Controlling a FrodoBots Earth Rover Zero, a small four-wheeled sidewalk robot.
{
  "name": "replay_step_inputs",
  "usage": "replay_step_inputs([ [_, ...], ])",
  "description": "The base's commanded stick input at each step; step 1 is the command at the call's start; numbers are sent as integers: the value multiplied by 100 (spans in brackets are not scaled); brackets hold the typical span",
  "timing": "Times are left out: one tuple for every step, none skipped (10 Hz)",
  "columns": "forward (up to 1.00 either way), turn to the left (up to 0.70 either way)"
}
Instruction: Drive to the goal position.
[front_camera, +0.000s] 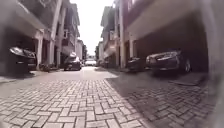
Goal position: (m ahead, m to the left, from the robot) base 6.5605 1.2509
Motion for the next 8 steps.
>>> replay_step_inputs([
  [85,0],
  [85,0],
  [85,0],
  [85,0],
  [85,0],
  [85,0],
  [85,0],
  [85,0],
])
